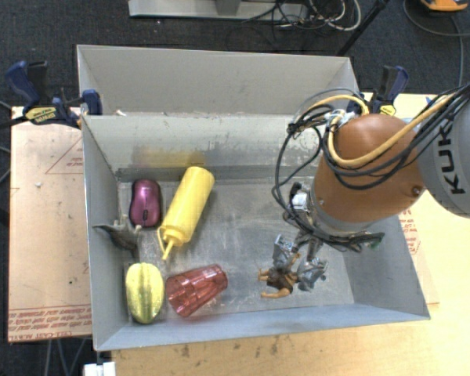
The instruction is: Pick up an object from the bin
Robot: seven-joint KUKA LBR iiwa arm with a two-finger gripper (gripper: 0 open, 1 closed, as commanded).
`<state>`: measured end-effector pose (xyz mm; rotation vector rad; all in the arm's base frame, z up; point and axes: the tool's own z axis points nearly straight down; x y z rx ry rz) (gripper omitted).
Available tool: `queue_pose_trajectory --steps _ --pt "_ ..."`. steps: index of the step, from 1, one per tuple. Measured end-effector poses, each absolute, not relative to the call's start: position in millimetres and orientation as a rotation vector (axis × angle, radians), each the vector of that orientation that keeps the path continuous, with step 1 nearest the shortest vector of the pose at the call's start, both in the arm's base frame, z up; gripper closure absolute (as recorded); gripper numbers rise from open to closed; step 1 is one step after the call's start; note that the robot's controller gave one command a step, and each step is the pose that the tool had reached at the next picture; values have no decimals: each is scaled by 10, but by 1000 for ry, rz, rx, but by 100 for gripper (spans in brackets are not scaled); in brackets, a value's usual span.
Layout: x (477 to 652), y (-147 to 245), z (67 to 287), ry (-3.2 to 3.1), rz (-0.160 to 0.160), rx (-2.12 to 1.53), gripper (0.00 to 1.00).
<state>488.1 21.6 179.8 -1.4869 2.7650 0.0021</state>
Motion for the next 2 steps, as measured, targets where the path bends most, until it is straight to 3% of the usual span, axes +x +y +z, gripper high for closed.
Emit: queue_pose_trajectory --steps 1,2 --pt "4881 216 1798 2765 2 -1487 100" --pt "4878 223 2270 2763 8 -1502 100"
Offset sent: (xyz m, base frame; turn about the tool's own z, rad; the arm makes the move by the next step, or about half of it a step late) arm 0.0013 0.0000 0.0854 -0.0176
